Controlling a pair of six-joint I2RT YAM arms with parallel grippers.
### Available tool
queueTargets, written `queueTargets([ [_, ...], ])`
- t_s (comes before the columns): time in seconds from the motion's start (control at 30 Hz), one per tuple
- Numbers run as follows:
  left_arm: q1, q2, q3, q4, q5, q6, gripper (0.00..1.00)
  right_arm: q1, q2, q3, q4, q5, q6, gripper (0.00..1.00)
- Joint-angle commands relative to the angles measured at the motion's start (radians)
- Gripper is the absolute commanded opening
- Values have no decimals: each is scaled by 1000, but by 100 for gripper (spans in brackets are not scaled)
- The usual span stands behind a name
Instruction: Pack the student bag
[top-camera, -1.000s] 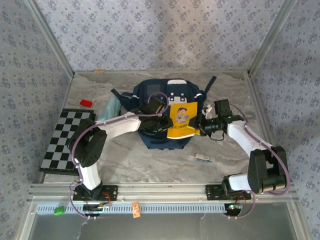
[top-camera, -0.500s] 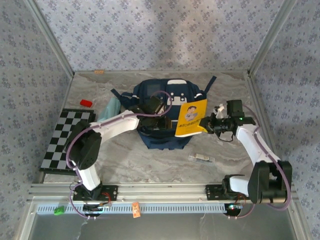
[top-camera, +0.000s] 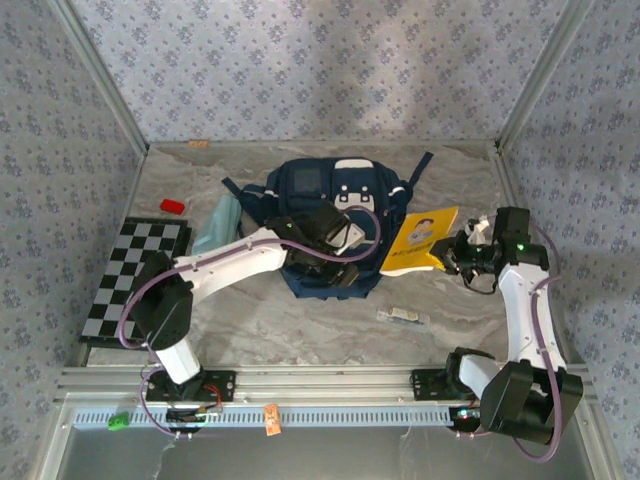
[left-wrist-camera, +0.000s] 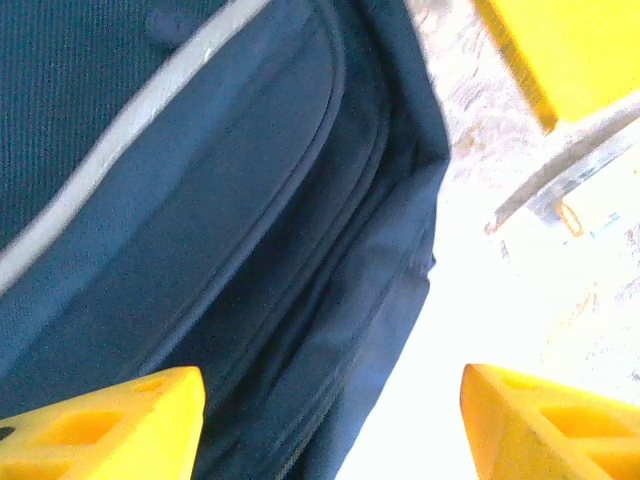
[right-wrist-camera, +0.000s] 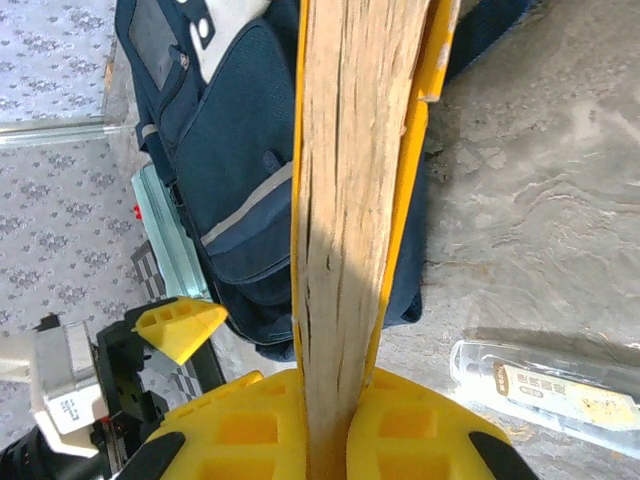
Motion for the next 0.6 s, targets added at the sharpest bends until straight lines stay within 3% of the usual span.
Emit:
queueTargets([
  [0.0, -23, 63, 60, -2, -59, 88, 69, -30, -20, 35, -22, -41, -34, 0],
  [0.33, -57, 260, 221, 20, -95, 102, 67, -123, -29, 18, -35, -71, -47, 0],
  [0.43, -53, 294, 247, 28, -121, 95, 58, -147, -31, 8, -34, -87, -49, 0],
  [0.57, -43, 297, 254, 44, -116, 77, 38, -162, -30, 5, -40, -97, -58, 0],
])
